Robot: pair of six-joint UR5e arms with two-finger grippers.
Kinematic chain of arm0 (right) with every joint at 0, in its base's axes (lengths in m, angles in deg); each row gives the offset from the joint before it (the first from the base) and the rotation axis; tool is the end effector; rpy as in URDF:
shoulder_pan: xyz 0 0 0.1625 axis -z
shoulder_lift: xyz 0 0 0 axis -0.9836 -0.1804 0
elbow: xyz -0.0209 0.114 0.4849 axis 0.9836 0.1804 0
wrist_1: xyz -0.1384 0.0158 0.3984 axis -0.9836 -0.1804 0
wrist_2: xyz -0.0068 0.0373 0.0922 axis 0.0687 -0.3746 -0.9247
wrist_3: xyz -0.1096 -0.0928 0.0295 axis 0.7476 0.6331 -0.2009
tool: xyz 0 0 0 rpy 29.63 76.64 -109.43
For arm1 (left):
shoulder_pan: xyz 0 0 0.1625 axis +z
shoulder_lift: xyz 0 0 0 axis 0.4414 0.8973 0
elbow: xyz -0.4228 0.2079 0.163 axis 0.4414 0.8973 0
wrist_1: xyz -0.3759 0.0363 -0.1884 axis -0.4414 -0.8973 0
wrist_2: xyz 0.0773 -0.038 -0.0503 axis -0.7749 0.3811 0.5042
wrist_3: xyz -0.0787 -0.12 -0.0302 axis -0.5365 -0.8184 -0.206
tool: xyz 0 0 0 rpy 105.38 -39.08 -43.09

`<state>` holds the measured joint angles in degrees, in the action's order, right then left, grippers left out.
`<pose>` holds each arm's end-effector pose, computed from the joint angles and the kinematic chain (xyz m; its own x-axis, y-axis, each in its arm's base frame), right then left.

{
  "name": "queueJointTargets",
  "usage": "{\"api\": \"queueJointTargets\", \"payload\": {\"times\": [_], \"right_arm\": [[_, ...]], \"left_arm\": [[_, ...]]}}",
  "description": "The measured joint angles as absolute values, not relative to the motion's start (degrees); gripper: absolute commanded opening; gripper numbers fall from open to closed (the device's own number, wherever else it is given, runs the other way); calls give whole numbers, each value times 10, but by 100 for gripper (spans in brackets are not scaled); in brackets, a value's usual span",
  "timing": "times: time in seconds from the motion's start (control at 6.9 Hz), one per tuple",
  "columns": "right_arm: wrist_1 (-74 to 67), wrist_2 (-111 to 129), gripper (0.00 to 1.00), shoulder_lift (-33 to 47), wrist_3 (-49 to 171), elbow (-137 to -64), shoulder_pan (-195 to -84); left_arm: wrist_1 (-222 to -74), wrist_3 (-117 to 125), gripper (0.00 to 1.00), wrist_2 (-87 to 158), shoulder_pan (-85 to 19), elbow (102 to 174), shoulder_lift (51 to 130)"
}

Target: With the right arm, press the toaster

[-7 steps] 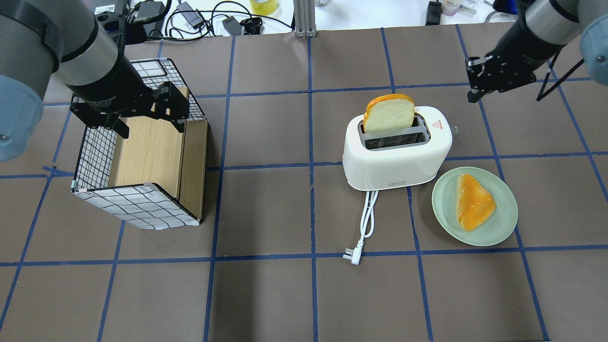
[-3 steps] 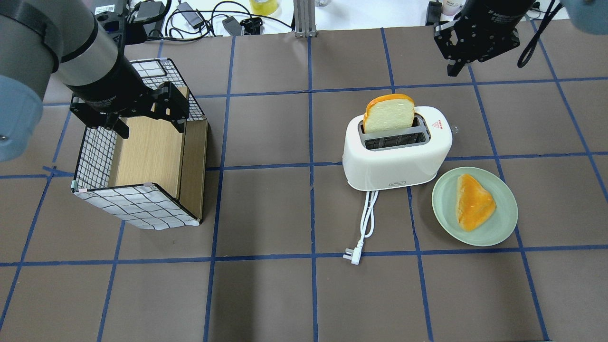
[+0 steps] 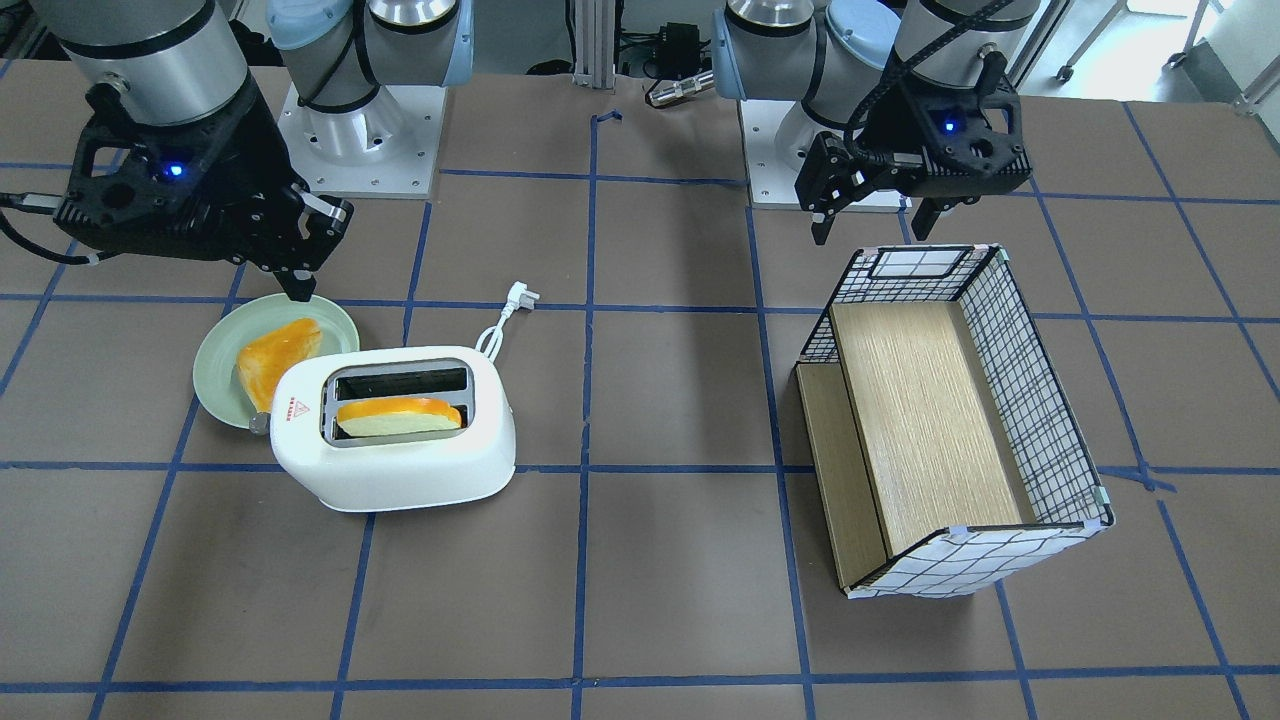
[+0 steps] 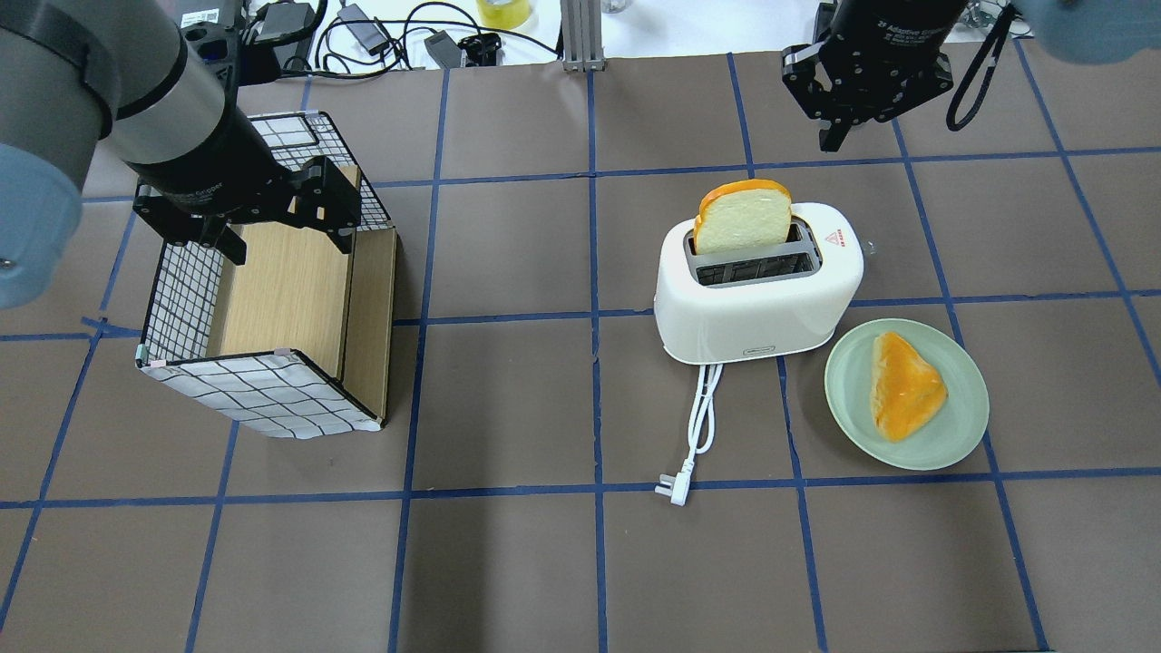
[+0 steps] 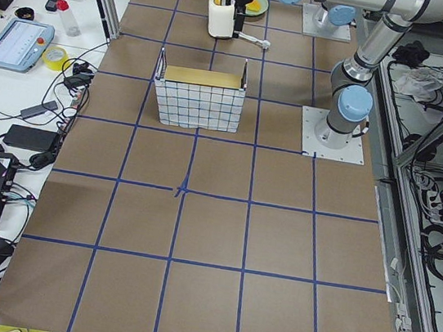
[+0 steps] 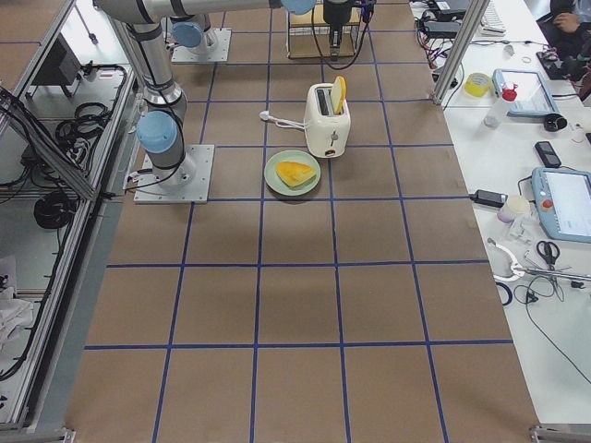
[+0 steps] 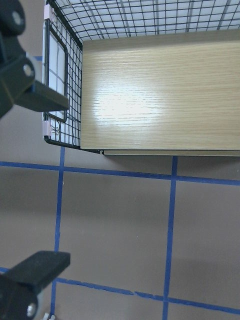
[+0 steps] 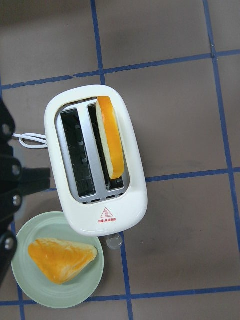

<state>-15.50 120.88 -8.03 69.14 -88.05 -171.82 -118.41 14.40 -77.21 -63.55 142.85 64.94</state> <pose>0.1570 -0.5483 0.5471 -0.9942 0.1045 -0.0243 0.1056 0.9931 -0.0510 -0.1288 -0.4576 0.5200 -0.9964 -0.0835 -0.0127 -0.0826 0.9946 -0.0625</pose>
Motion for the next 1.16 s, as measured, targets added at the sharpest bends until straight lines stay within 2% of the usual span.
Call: {"api": "queueJointTargets", "payload": {"times": [0.14, 1.16], "right_arm": [[-157, 1216, 100, -80, 694, -885, -1725], [-163, 1230, 100, -81, 700, -896, -1736]], "left_arm": [[-1184, 144, 100, -772, -635, 1429, 649], [-1184, 144, 100, -772, -635, 1429, 649]]}}
